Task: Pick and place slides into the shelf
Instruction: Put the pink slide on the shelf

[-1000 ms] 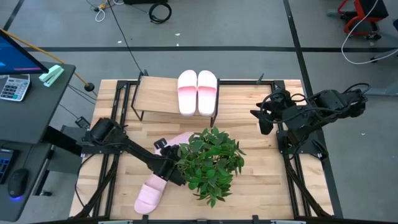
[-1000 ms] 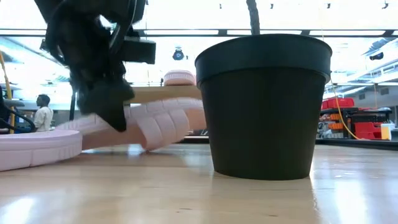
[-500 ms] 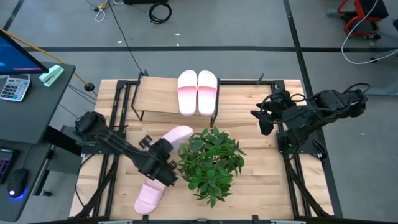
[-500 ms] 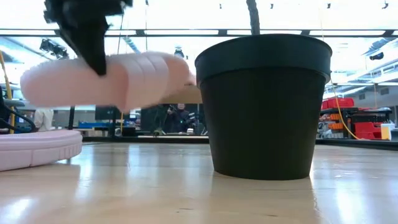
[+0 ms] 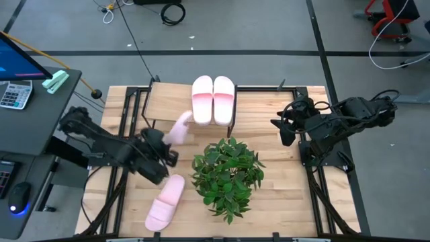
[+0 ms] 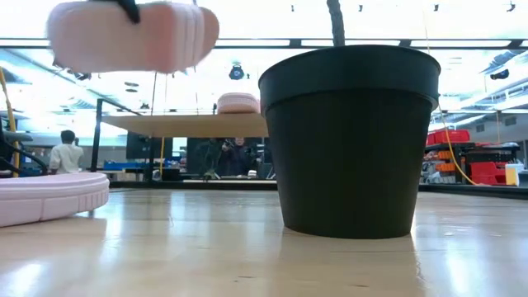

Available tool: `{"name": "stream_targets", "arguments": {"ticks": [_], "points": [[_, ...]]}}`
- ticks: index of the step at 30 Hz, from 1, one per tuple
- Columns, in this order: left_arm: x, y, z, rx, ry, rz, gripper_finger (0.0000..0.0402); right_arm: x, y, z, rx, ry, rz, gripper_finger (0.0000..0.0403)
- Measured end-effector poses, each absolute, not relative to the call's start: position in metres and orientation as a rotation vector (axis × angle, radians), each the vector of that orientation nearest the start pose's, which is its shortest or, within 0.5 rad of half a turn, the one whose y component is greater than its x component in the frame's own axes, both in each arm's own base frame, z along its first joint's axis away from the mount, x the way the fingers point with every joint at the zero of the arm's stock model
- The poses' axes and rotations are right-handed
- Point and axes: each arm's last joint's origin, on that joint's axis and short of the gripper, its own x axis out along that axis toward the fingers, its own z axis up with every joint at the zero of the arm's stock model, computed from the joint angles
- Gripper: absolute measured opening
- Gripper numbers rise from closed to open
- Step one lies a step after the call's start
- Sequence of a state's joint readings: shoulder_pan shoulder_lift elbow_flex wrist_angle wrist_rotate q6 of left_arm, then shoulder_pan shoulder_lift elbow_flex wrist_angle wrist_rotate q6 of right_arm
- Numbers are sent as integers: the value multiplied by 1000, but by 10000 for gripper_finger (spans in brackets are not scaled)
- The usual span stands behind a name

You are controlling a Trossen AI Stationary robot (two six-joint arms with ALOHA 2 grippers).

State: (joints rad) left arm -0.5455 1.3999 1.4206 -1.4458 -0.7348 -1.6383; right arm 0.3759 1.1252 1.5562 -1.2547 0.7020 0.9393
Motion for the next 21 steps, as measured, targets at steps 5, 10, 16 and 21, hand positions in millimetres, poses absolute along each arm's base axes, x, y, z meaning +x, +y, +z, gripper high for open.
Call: {"name": "stream_targets", "arguments": {"ticks": [5, 10, 16, 21], "points": [[187, -79, 367, -625, 496, 913, 85, 162, 44, 434, 468, 477, -582, 213], [167, -52, 387, -608, 404, 920, 85, 167, 46, 440, 442, 436, -519, 213], [151, -32, 399, -558, 369, 938, 85, 172, 46, 446, 393, 405, -473, 213], [150, -24, 404, -495, 302, 972, 85, 177, 39, 451, 376, 351, -487, 213]]}}
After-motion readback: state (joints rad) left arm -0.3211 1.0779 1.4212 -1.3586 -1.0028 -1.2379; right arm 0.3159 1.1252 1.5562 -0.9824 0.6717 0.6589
